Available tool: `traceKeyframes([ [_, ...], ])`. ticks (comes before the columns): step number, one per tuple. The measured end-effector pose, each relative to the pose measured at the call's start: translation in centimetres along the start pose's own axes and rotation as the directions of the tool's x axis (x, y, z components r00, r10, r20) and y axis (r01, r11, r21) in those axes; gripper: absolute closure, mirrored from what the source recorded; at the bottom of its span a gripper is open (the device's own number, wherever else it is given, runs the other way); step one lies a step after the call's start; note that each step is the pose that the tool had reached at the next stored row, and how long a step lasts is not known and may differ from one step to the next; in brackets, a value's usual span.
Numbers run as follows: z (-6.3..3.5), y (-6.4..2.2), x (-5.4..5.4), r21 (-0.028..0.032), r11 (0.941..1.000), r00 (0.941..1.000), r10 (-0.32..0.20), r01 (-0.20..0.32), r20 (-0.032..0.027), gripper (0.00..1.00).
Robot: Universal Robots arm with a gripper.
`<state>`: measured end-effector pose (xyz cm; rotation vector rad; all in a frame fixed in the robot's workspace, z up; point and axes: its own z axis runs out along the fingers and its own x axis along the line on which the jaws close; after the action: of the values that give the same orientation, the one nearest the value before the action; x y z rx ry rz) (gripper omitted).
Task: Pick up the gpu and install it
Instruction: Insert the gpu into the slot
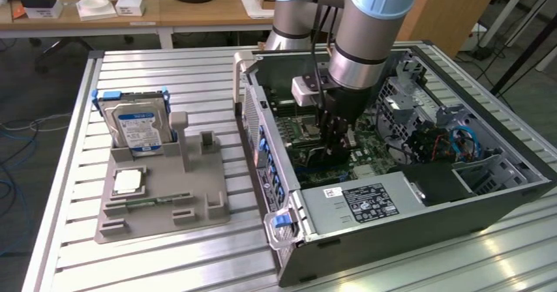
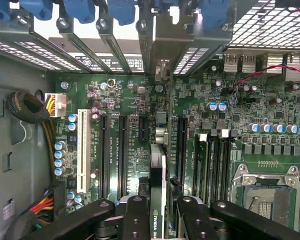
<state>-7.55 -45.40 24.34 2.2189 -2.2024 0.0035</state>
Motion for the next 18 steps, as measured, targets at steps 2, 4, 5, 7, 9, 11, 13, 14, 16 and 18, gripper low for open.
traceKeyframes([
  [2, 0.01, 0.01, 0.00, 0.0001, 1.0000, 1.0000, 0.000, 0.000, 0.0002, 0.74],
  [4, 0.01, 0.01, 0.00, 0.0001, 1.0000, 1.0000, 0.000, 0.000, 0.0002, 0.74],
  [5, 0.01, 0.00, -0.01, 0.0002, 1.0000, 1.0000, 0.000, 0.000, 0.0003, 0.74],
  [7, 0.08, 0.02, -0.03, 0.0007, 1.0000, 1.0000, 0.000, 0.000, 0.0024, 0.73],
  [9, 0.00, 0.02, -0.02, 0.0002, 1.0000, 1.0000, 0.000, 0.000, 0.0000, 0.68],
  [11, -0.02, 0.01, 0.00, 0.0002, 1.0000, 1.0000, 0.000, 0.000, -0.0011, 0.62],
  [13, -0.06, 0.00, 0.00, 0.0001, 1.0000, 1.0000, 0.000, 0.000, -0.0028, 0.49],
  [14, -0.09, 0.00, 0.00, 0.0001, 1.0000, 1.0000, 0.000, 0.000, -0.0037, 0.49],
  [16, -0.20, 0.01, 0.00, 0.0000, 1.0000, 1.0000, 0.000, 0.000, -0.0052, 0.38],
  [18, -0.52, 0.01, 0.00, 0.0001, 1.0000, 1.0000, 0.000, 0.000, -0.0058, 0.32],
])
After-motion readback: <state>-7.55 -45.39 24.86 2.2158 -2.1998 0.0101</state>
